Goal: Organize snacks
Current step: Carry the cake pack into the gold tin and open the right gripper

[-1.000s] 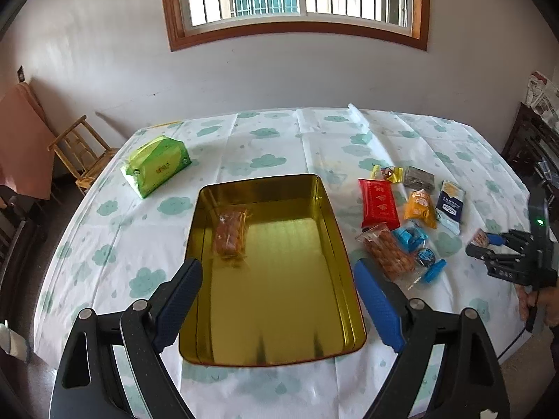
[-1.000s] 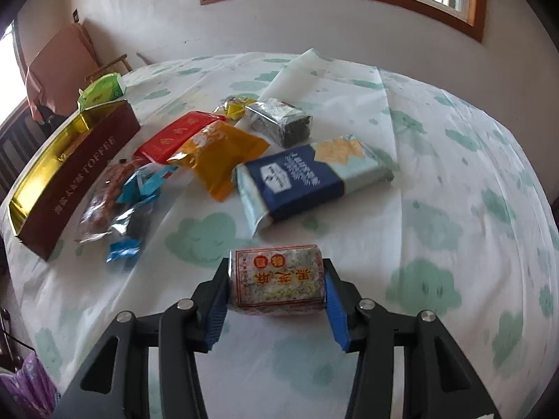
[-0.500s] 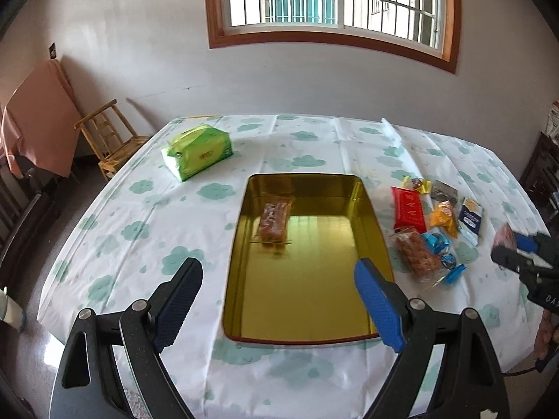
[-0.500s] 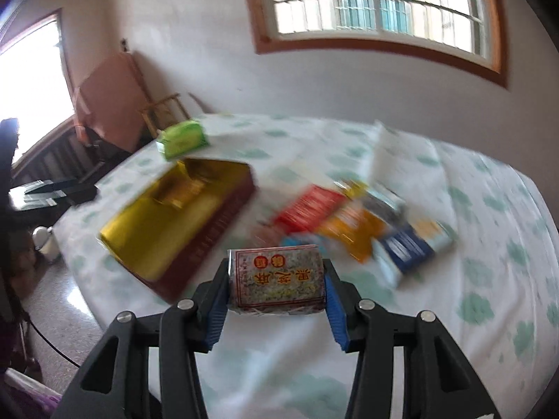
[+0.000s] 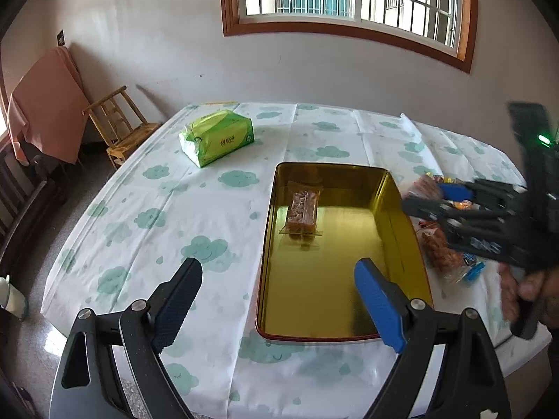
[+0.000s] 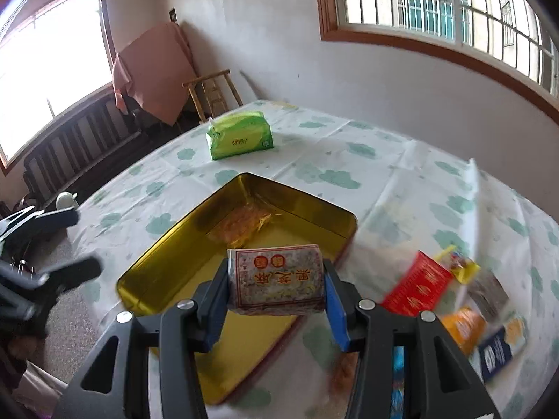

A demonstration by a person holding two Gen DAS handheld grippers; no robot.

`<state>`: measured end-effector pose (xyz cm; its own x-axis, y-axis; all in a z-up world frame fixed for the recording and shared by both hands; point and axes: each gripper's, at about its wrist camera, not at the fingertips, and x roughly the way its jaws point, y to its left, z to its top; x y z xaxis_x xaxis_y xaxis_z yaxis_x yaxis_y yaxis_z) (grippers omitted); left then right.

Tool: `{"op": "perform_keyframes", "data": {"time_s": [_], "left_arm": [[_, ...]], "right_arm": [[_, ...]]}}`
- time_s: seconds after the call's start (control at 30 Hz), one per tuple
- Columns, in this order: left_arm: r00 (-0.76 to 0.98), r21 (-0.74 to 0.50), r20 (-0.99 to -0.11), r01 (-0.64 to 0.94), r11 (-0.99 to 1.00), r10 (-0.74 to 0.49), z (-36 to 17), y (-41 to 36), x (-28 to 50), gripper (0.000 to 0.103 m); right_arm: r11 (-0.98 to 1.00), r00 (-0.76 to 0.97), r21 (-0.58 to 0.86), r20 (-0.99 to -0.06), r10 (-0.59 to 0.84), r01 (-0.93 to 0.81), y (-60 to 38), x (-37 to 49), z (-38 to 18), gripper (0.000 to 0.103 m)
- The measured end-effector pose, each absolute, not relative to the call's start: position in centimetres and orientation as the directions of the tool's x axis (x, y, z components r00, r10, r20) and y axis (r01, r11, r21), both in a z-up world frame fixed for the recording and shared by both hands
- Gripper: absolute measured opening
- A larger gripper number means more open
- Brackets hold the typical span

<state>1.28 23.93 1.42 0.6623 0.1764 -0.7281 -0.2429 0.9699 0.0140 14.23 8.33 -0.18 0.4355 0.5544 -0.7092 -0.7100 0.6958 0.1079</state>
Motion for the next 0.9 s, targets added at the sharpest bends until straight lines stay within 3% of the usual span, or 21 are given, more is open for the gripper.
{"op": "perform_keyframes", "data": {"time_s": [0.9], "left_arm": [[0.632,0.043,-0.753,-0.229,0.972,0.182,-1.1,25.7,3.1,0.087]], "right_arm": [[0.714,0.392,0.001,-0.836,0.385,-0.7,16.9,22.6,-6.8,0.049]]}}
